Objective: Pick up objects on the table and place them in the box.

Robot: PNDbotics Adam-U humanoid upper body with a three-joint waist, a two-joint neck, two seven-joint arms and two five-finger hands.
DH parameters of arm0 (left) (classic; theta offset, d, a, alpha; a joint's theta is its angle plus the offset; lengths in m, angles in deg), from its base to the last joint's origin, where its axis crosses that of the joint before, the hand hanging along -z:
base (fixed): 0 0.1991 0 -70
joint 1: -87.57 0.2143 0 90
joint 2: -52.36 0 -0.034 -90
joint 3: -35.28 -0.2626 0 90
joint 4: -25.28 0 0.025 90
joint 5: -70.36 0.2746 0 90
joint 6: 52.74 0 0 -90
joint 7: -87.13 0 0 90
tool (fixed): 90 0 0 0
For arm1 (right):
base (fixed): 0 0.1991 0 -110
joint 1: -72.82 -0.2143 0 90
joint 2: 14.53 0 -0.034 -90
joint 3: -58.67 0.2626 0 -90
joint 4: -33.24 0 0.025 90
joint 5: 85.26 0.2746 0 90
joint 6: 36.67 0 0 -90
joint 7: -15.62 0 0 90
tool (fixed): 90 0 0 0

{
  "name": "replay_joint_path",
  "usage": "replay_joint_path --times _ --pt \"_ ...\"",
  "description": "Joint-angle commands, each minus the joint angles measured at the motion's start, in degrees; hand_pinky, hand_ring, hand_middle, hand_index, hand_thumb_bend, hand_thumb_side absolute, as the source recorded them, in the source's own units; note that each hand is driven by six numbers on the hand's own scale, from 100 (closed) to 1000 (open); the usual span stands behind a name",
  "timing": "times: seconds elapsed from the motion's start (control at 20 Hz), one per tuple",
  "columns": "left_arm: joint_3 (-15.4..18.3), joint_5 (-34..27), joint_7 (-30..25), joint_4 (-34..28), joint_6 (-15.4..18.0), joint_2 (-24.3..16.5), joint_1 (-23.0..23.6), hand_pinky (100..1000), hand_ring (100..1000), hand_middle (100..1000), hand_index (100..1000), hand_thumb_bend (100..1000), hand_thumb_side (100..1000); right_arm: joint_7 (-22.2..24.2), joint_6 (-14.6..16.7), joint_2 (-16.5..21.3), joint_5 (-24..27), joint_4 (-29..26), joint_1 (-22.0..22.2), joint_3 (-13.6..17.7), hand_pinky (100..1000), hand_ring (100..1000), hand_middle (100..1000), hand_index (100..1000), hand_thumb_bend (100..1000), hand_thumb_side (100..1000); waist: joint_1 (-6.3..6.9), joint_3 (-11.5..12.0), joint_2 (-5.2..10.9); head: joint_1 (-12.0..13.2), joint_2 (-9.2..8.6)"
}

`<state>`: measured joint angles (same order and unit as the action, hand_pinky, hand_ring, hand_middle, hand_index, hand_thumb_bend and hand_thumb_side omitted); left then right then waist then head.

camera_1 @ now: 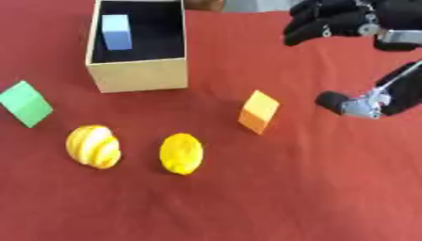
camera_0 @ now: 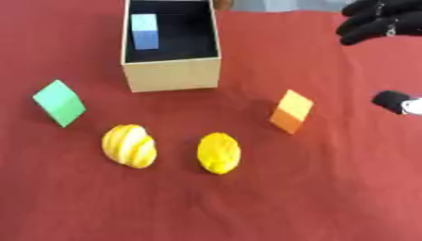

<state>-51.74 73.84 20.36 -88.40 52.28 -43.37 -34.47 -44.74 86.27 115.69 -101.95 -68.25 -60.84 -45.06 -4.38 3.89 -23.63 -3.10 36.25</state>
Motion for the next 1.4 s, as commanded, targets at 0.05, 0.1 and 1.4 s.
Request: replay_joint_path --times 0.05,0.1,1.4 --pt "-0.1 -0.1 -0.4 -0.9 -0.1 -1.0 -0.6 743 751 755 862 269 698 3.6 0.5 -0.8 1.7 3.3 -2.2 -0.3 892 1000 850 898 323 456 0.15 0.1 1.68 -0.4 0.07" --pt "-0.1 -0.2 -0.4 -0.9 -0.1 -0.9 -0.6 743 751 755 862 269 698 4.6 0.6 -1.4 2.0 4.1 -2.7 -0.5 895 1000 846 887 330 443 0.15 0.1 1.71 -0.4 0.11" --pt "-0.6 -0.9 -1.2 -0.9 -0.1 0.3 -1.7 744 752 755 862 271 697 17.9 7.3 -13.7 -0.2 22.9 -8.0 -4.2 936 1000 856 907 541 148 0.05 2.1 1.67 -1.7 1.63"
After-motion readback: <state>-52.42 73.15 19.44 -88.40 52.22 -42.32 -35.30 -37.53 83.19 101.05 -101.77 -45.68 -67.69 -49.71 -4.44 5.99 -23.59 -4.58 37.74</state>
